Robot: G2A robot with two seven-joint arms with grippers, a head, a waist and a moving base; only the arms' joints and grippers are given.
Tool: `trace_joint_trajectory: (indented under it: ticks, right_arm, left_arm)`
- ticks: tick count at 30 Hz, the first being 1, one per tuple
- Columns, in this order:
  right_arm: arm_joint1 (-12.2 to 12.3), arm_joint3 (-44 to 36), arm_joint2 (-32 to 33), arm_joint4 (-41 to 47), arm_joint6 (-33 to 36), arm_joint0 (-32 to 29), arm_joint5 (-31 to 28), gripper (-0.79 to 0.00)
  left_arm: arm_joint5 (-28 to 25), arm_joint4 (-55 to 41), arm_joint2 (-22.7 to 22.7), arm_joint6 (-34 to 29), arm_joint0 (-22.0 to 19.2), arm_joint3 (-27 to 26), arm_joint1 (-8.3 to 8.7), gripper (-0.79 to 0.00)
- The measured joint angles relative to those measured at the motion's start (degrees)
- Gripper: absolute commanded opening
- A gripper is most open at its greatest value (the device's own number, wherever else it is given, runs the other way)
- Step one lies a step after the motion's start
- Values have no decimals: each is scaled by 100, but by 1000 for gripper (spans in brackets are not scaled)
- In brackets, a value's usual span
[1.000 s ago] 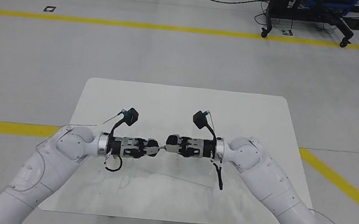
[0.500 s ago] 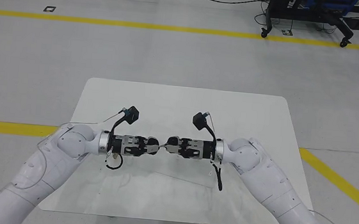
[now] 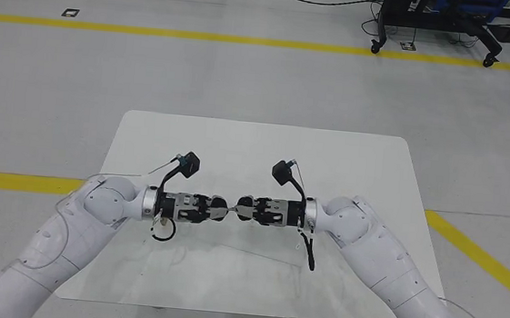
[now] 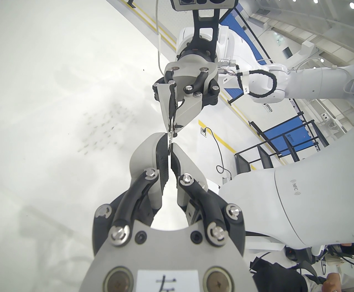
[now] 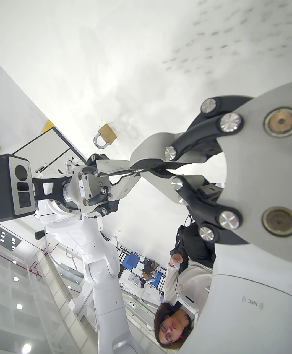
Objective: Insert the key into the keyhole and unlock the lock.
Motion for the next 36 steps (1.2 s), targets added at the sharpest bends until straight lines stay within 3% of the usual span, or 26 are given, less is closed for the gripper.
trace_joint_trajectory:
  ticks: [10,21,27,31,34,36]
  right_arm:
    - [30,112,125,-15,-209,-37,-249,-785]
    - [456,127,1569,231,-855,-984,-1526,-785]
    - [492,93,1752,442,-998,-1120,-1592,-785]
    - [492,94,1751,439,-997,-1120,-1591,-785]
    - [492,94,1751,440,-997,-1120,-1592,-785]
    - [492,94,1751,440,-997,-1120,-1592,-785]
  left_arm:
    - [-160,-98,-39,96,18,1,26,0]
    - [-158,-96,-37,94,18,-1,25,0]
    - [-108,-26,-52,153,29,-71,23,0]
    - [741,970,-480,1029,339,-845,102,0]
    - [1415,2028,-1221,1716,1078,-1836,316,0]
    - [2122,2771,-1942,2006,1818,-2633,497,0]
